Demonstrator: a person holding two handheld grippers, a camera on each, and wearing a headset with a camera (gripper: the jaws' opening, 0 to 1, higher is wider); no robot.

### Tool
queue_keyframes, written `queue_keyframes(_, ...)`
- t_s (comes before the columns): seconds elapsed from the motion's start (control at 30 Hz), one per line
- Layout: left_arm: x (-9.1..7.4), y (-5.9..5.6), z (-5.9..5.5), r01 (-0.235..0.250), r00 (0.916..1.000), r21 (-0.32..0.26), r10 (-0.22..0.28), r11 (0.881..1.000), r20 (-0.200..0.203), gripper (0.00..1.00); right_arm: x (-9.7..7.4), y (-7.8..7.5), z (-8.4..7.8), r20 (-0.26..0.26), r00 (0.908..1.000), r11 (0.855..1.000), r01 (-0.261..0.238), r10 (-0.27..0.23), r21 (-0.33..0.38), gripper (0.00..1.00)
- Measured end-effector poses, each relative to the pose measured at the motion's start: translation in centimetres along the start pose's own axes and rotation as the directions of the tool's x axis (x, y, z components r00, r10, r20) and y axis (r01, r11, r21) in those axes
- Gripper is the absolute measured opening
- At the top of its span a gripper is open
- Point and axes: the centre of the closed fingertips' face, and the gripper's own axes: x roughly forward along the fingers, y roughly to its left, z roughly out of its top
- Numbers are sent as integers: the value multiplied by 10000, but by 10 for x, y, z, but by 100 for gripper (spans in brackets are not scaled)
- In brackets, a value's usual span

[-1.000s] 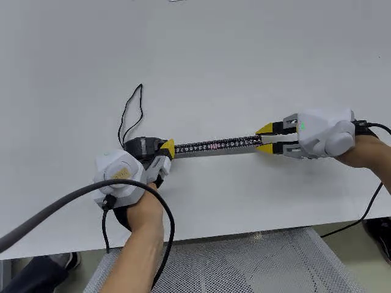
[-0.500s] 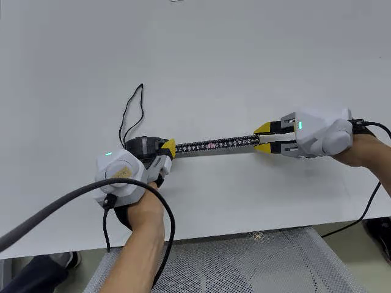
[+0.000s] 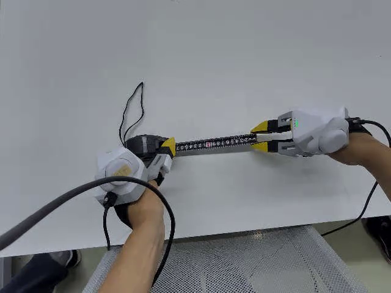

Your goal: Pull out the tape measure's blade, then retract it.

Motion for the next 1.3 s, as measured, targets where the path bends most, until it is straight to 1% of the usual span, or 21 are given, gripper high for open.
queue_keyframes(0.47, -1, 1, 0, 23, 10000, 6, -23, 10000, -22, 64, 5, 1, 5, 92, 9999, 10000, -43, 43, -5, 12)
queue_keyframes(1.3, -1, 0, 0, 77, 10000, -44, -77, 10000, -50, 64, 18, 2, 22, 410, 9991, 9999, -144, 144, -19, 12)
